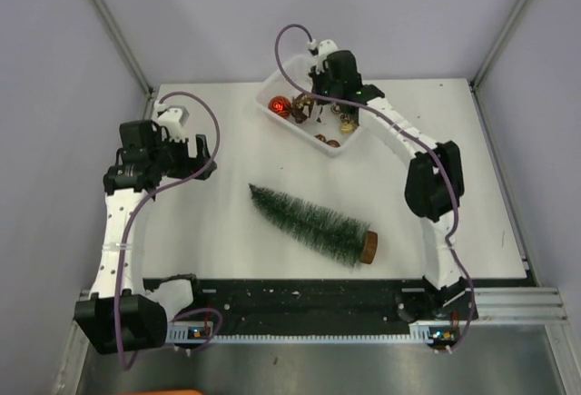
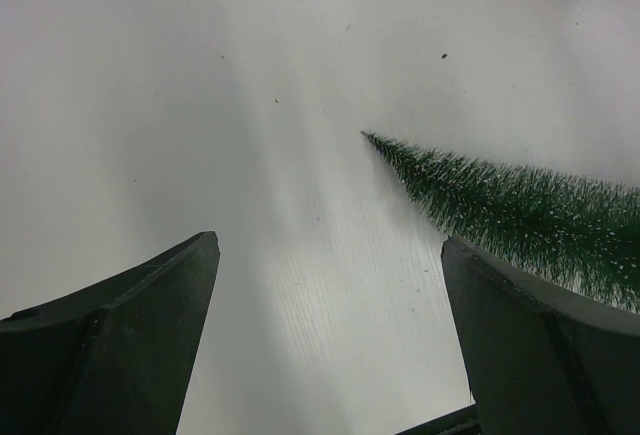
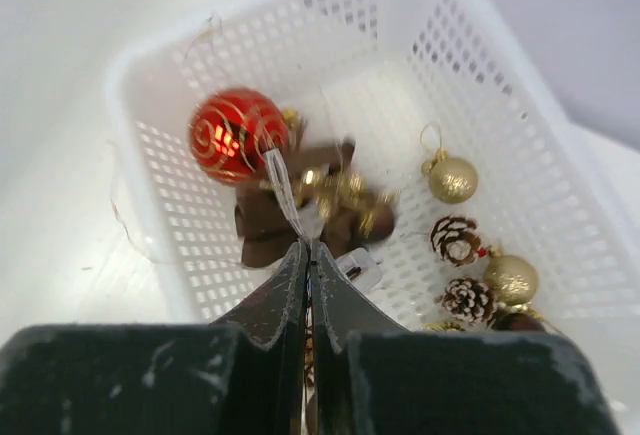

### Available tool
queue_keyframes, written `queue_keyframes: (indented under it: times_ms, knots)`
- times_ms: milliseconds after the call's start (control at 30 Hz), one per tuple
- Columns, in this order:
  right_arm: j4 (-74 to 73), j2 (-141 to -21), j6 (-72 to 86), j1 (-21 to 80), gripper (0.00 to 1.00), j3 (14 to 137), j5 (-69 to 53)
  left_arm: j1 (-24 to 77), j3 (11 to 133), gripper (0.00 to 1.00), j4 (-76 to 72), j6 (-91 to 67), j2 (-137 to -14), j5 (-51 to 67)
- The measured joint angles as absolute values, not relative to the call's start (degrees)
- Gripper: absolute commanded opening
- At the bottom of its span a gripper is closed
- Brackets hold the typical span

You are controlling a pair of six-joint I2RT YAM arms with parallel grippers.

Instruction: Decorate the small christmas tree

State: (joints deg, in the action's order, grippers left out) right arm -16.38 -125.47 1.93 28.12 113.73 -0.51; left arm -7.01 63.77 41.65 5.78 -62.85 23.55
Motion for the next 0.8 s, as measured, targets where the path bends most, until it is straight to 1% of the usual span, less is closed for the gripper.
queue_keyframes:
  times_ms: [233, 367, 500, 633, 800]
  knots:
    - [-14.1, -109.1, -1.9, 30.6, 0.0, 107.1, -0.5, -7.0, 64.2, 0.99, 41.8, 5.8, -61.6, 25.2]
    - [-14.1, -103.1, -3.1, 31.8, 0.0, 103.2, -1.5, -6.8, 65.8, 0.99, 41.9, 5.7, -61.6, 27.3]
    - [-14.2, -99.8, -3.9, 32.6, 0.0, 100.0, -2.3, -5.3, 67.2, 0.99, 40.9, 5.4, -61.6, 29.0]
    - [-14.8, -99.0, -4.4, 32.8, 0.0, 98.4, -2.7, -2.6, 68.6, 0.99, 38.2, 5.0, -62.4, 29.1]
    - [-15.0, -98.8, -4.5, 32.8, 0.0, 95.9, -3.9, -0.5, 74.6, 0.99, 30.7, 3.7, -70.0, 30.9]
